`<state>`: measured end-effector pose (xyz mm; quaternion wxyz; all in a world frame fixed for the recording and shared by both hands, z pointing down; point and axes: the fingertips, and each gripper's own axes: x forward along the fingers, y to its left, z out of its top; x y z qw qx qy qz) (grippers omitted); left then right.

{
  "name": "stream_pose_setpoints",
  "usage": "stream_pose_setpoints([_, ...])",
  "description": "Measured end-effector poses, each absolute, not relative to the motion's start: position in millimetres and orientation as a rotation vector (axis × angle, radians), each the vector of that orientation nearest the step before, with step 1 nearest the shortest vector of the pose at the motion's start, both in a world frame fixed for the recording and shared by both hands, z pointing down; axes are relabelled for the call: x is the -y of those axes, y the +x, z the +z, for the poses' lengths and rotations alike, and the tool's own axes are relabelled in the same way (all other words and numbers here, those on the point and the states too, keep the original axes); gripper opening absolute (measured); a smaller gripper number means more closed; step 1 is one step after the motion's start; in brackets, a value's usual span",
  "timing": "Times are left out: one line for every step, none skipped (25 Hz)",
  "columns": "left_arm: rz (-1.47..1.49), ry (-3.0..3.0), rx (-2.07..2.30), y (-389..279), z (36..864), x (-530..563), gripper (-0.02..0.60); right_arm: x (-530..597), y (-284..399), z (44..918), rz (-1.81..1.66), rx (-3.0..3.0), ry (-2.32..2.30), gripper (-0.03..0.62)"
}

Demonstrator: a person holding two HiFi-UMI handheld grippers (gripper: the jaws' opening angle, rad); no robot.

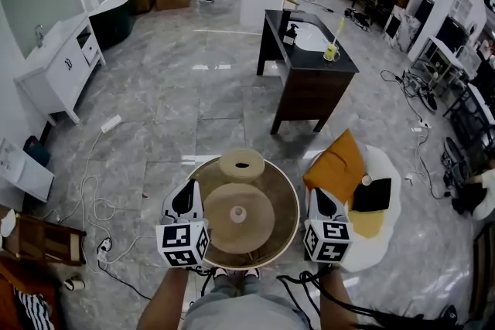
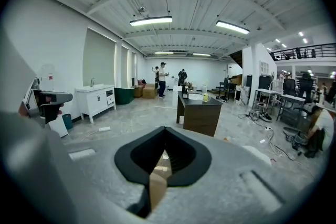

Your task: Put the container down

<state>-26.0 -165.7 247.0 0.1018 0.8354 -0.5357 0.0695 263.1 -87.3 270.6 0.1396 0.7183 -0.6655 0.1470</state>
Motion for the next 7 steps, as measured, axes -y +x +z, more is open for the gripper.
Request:
stream_pose_setpoints([0.205, 2.468, 1.580, -25.5, 247.2, 165.8, 0.003, 87.1, 263.1, 270.8, 0.424, 1.921, 2.076, 0.005])
stream_pose_setpoints([0.206, 2.471, 1.578, -25.0, 247.7, 165.7, 0.003, 86.9, 263.1, 271.2, 0.423, 1.920, 2.076, 0.005])
stream_pose_setpoints([0.207, 2.473, 1.576, -24.7, 248.5, 165.5, 0.003, 86.6, 263.1, 271.6, 0.422, 1.918, 2.076, 0.005])
stream_pose_setpoints([0.208, 2.475, 1.574, -24.6, 249.1, 165.3, 0.003, 86.4, 263.0, 271.8, 0.420, 1.917, 2.076, 0.005])
stream_pose_setpoints([0.209, 2.476, 1.572, -24.6, 249.4, 165.1, 0.003, 86.2, 262.8, 271.8, 0.418, 1.916, 2.077, 0.005])
stream_pose_setpoints([0.210, 2.478, 1.570, -24.7, 249.4, 164.9, 0.003, 86.0, 262.7, 271.7, 0.415, 1.915, 2.077, 0.005])
stream_pose_setpoints([0.211, 2.479, 1.568, -24.9, 249.4, 164.7, 0.003, 85.8, 262.5, 271.5, 0.413, 1.914, 2.078, 0.005])
